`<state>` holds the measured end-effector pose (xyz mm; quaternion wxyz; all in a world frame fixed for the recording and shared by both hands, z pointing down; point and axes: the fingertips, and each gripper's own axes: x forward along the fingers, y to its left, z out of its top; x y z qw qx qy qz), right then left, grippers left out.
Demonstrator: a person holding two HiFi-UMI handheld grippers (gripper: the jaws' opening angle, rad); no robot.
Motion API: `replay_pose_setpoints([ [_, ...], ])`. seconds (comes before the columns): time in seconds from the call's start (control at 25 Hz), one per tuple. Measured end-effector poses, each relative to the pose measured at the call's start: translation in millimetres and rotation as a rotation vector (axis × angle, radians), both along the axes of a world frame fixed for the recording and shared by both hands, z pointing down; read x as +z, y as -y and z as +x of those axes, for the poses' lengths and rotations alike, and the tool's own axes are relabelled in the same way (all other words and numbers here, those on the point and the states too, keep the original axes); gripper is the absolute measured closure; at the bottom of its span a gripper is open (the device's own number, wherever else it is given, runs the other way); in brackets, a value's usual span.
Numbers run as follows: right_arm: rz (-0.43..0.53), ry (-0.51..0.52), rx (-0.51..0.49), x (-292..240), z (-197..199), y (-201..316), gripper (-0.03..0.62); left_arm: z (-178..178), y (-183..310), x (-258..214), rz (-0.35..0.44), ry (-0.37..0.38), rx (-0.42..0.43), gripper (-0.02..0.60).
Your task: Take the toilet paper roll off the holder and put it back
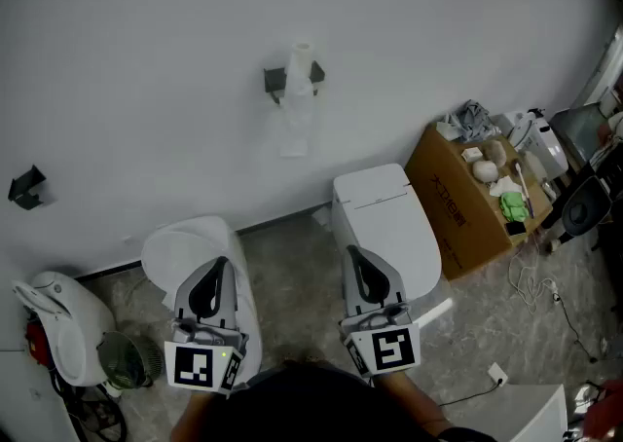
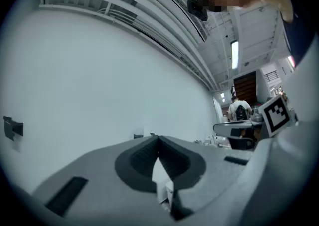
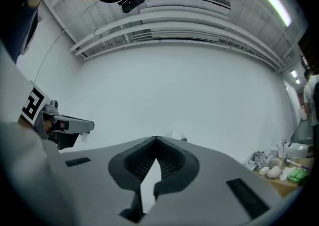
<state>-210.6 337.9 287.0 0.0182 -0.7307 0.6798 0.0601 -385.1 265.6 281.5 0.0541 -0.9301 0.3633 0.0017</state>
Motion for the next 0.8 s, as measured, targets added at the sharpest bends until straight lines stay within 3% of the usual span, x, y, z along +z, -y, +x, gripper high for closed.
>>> replay_pose_setpoints([
  [0.44,-0.006,0.058,-0.055,9.0,19.2,-28.6,0.579,38.2,-32.6,2.1,-0.016,-0.073,0.04,0.575],
  [0.8,0.003,0.07,-0.042,10.7,46.6,0.0,0.579,83.9,4.4,-7.2,0.006,-0.102,0.121,0.469],
])
